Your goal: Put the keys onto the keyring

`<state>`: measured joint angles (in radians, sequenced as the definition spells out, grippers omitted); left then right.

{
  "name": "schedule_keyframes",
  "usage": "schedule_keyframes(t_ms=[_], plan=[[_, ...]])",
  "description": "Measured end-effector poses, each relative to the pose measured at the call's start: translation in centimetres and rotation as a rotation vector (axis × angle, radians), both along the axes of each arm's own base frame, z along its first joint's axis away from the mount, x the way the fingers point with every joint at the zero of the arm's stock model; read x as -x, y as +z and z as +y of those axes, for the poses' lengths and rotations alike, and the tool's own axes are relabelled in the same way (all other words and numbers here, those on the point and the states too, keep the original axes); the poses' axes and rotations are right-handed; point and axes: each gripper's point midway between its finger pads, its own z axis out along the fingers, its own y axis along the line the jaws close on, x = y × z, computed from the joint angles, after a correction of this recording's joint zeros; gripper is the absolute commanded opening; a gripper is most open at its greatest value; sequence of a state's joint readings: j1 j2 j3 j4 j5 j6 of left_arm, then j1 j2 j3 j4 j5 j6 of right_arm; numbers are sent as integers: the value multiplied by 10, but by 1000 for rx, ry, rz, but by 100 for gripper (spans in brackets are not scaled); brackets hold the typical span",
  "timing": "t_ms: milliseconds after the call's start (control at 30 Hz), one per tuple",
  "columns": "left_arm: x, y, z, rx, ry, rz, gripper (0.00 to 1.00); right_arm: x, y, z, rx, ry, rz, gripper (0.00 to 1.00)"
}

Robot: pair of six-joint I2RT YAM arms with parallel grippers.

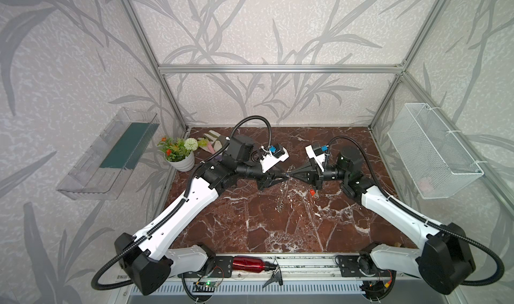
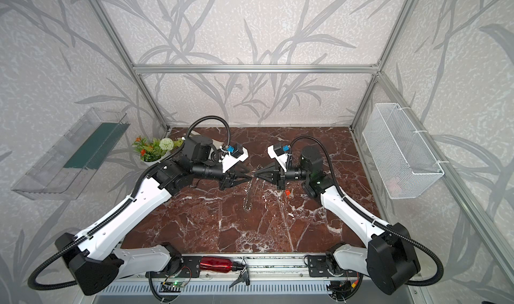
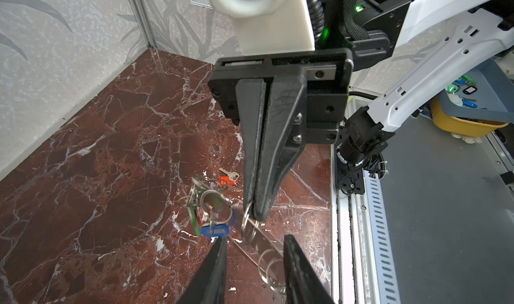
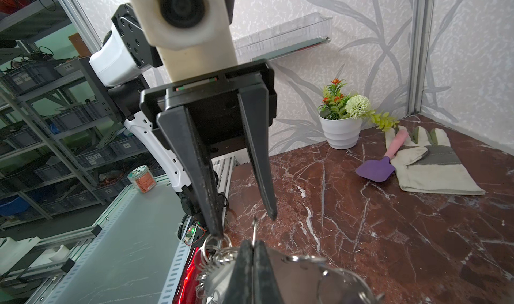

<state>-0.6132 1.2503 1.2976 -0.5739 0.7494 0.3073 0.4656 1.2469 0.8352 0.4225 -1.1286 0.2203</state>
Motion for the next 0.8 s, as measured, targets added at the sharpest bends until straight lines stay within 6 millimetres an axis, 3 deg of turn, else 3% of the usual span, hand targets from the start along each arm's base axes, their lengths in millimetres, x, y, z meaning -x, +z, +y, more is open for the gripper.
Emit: schedule_keyframes(t_ms=[800], plan=[[-4, -1, -6, 8, -21, -2, 28, -2, -4, 4, -7, 27, 27, 0]])
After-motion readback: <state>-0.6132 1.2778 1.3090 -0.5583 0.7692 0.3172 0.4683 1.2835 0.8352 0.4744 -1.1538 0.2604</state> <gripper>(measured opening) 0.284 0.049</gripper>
